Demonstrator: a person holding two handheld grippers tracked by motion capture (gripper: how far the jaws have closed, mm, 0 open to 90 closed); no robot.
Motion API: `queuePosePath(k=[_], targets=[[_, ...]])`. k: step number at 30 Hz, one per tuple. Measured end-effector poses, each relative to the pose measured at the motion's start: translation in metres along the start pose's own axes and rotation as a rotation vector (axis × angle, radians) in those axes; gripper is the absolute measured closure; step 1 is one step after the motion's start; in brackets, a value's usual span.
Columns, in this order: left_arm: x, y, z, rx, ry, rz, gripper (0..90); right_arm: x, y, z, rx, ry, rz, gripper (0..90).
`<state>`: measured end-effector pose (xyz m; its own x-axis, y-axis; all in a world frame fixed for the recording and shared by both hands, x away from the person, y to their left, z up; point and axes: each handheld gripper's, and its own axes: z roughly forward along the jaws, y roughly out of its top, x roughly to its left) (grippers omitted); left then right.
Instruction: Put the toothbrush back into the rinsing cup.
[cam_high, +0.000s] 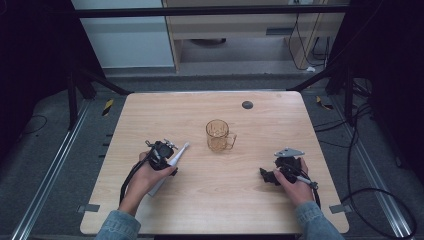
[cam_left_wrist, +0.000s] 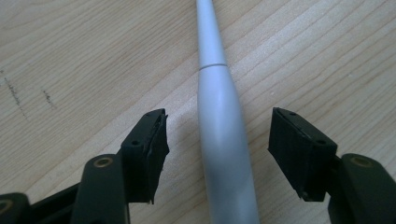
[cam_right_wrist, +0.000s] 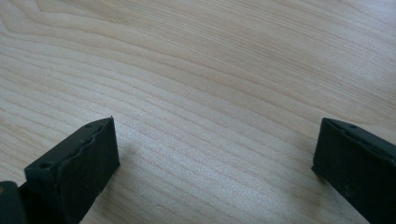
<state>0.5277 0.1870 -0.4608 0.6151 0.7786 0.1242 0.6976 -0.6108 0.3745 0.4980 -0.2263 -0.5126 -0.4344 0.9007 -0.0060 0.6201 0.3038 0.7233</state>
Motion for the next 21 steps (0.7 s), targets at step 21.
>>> queuePosePath(k=[21], targets=[[0.0067, 0.0025, 0.0091, 0.035, -0.069, -0.019, 59.3, 0.0005, 0.0000, 0.0000, 0.000, -0.005, 0.005, 0.3]])
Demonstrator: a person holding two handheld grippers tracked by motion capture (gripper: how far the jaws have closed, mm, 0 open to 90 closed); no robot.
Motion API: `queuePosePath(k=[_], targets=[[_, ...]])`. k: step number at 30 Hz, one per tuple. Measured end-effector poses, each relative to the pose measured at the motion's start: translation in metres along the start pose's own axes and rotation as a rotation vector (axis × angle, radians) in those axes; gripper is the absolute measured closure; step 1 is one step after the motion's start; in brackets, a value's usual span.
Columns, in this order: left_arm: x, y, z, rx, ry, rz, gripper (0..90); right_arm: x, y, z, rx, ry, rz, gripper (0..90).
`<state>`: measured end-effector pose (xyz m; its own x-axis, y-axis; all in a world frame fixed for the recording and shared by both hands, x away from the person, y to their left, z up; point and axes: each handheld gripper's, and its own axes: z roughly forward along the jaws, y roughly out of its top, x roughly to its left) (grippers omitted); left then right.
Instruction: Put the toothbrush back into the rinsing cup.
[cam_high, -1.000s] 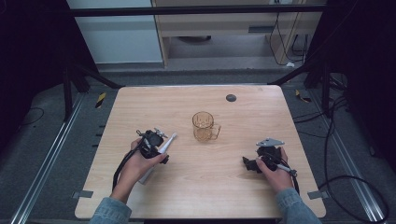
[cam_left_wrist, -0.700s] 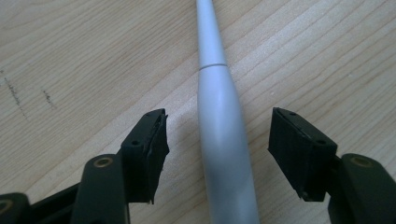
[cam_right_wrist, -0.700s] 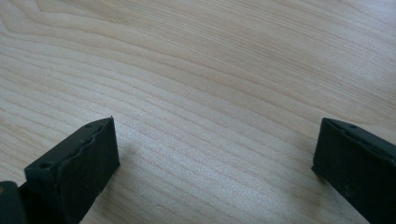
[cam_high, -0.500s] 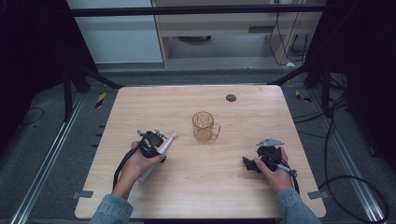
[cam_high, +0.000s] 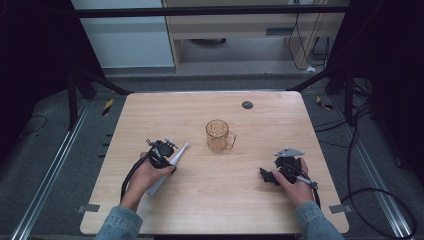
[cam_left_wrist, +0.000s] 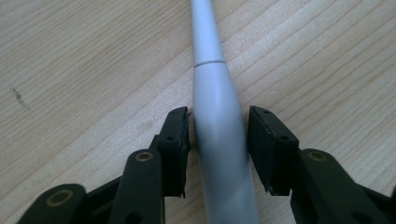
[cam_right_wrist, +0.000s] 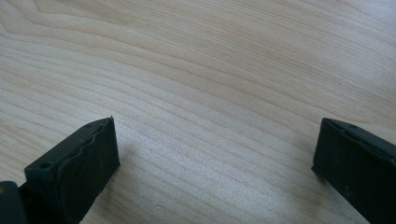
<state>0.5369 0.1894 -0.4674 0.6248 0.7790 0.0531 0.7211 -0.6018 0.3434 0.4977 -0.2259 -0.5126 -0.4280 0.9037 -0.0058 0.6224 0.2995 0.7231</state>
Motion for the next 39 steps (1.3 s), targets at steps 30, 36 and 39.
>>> queuePosePath(k=[30, 36, 39], targets=[[0.006, 0.001, -0.037, -0.211, 0.004, -0.062, 66.8, 0.000, 0.000, 0.000, 0.000, 0.002, -0.002, 0.3], [0.011, 0.000, -0.051, -0.250, 0.015, -0.070, 66.8, 0.000, 0.000, 0.000, 0.000, 0.005, -0.001, 0.4], [0.012, 0.001, -0.061, -0.280, 0.021, -0.071, 66.8, 0.000, 0.000, 0.000, 0.000, 0.003, -0.002, 0.3]])
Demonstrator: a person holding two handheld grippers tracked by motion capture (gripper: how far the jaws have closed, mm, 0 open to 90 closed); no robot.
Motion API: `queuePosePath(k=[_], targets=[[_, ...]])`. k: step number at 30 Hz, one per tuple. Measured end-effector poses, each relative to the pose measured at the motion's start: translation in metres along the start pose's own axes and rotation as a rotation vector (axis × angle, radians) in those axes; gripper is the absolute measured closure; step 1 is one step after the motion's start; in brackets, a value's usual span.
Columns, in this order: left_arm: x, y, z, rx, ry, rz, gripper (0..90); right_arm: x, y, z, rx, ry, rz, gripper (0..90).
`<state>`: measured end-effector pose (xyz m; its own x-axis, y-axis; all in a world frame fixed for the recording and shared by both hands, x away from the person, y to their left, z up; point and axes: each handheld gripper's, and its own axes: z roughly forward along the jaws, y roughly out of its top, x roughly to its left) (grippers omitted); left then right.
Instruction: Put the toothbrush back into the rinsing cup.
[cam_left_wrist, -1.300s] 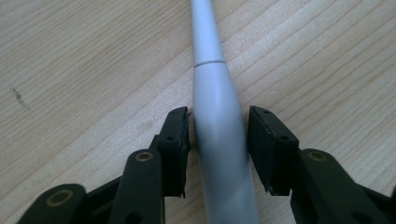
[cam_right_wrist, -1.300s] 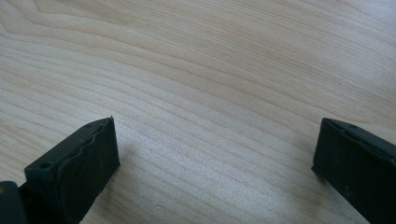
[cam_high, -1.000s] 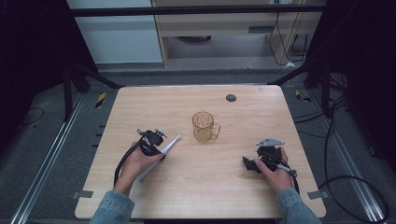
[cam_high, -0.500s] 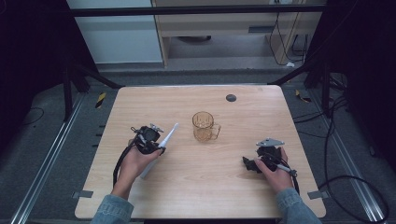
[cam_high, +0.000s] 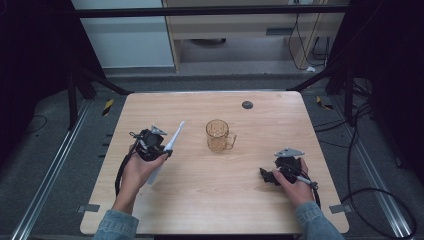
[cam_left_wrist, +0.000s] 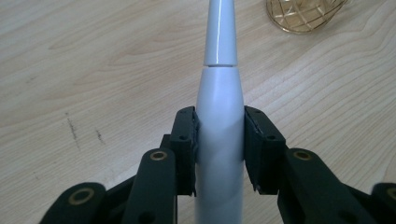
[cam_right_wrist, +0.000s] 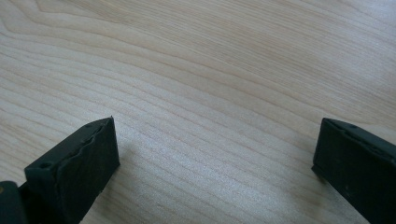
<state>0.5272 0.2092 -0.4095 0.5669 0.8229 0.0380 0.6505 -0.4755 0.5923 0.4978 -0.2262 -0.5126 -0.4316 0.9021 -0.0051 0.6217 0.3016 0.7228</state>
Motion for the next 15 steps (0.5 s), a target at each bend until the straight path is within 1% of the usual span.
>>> queuePosePath(k=[4, 7, 11, 15], targets=[[0.0023, 0.0008, -0.0044, -0.025, -0.001, -0.007, 66.8, 0.0000, 0.0000, -0.0001, 0.000, 0.002, 0.000, 0.4], [0.0038, 0.0003, -0.0042, -0.033, -0.002, -0.011, 66.8, -0.0001, 0.0001, -0.0001, 0.000, 0.004, 0.000, 0.3], [0.0039, 0.0008, -0.0037, -0.055, -0.015, -0.023, 66.8, -0.0003, 0.0002, 0.0001, 0.000, 0.006, -0.002, 0.3], [0.0026, 0.0050, -0.0063, -0.069, -0.013, -0.017, 66.8, -0.0004, 0.0002, 0.0002, 0.000, 0.006, -0.003, 0.3]])
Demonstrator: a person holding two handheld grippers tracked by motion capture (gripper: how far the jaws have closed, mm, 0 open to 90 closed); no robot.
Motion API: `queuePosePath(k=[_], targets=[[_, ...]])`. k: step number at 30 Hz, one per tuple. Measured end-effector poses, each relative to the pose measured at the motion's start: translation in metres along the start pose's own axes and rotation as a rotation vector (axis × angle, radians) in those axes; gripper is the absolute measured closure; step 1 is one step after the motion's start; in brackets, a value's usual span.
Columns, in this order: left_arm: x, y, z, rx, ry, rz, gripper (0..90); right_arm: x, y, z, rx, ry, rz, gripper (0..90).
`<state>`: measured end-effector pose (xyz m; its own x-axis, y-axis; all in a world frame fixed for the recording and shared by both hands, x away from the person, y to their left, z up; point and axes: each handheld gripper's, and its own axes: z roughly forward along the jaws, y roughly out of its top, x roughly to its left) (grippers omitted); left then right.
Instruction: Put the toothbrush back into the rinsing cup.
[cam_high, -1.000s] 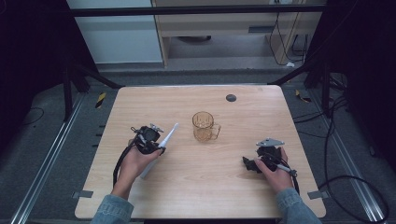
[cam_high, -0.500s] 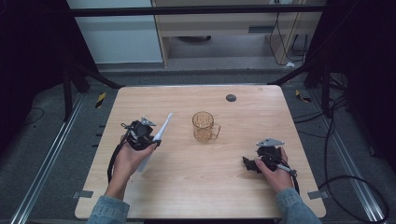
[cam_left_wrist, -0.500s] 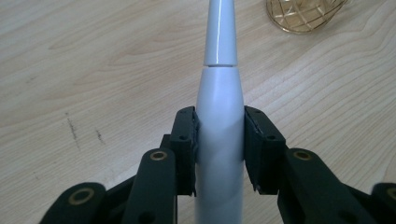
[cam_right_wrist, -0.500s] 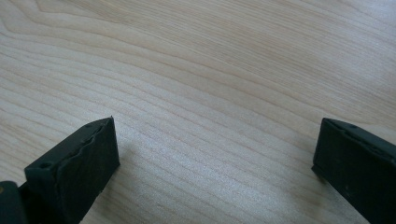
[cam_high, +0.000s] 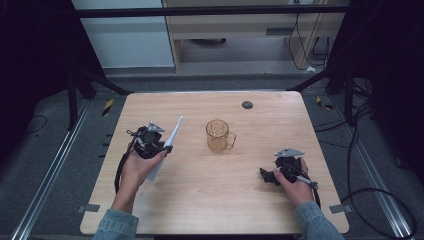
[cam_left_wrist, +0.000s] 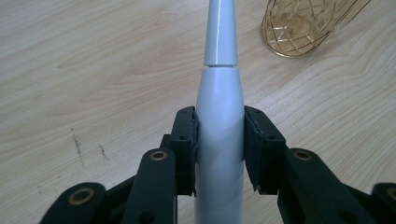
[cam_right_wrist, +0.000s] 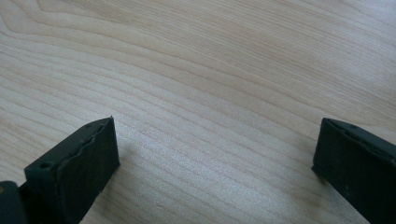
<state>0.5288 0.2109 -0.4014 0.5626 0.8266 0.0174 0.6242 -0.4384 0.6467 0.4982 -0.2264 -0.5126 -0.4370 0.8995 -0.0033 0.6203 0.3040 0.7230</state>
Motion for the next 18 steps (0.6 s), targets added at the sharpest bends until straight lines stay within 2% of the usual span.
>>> queuePosePath(k=[13, 18], targets=[[-0.005, 0.012, -0.002, -0.020, -0.006, 0.015, 66.8, 0.000, 0.000, 0.000, 0.001, 0.002, -0.001, 0.3], [-0.008, 0.020, -0.004, -0.046, -0.011, 0.017, 66.8, 0.000, 0.000, 0.000, 0.001, 0.003, -0.003, 0.3]])
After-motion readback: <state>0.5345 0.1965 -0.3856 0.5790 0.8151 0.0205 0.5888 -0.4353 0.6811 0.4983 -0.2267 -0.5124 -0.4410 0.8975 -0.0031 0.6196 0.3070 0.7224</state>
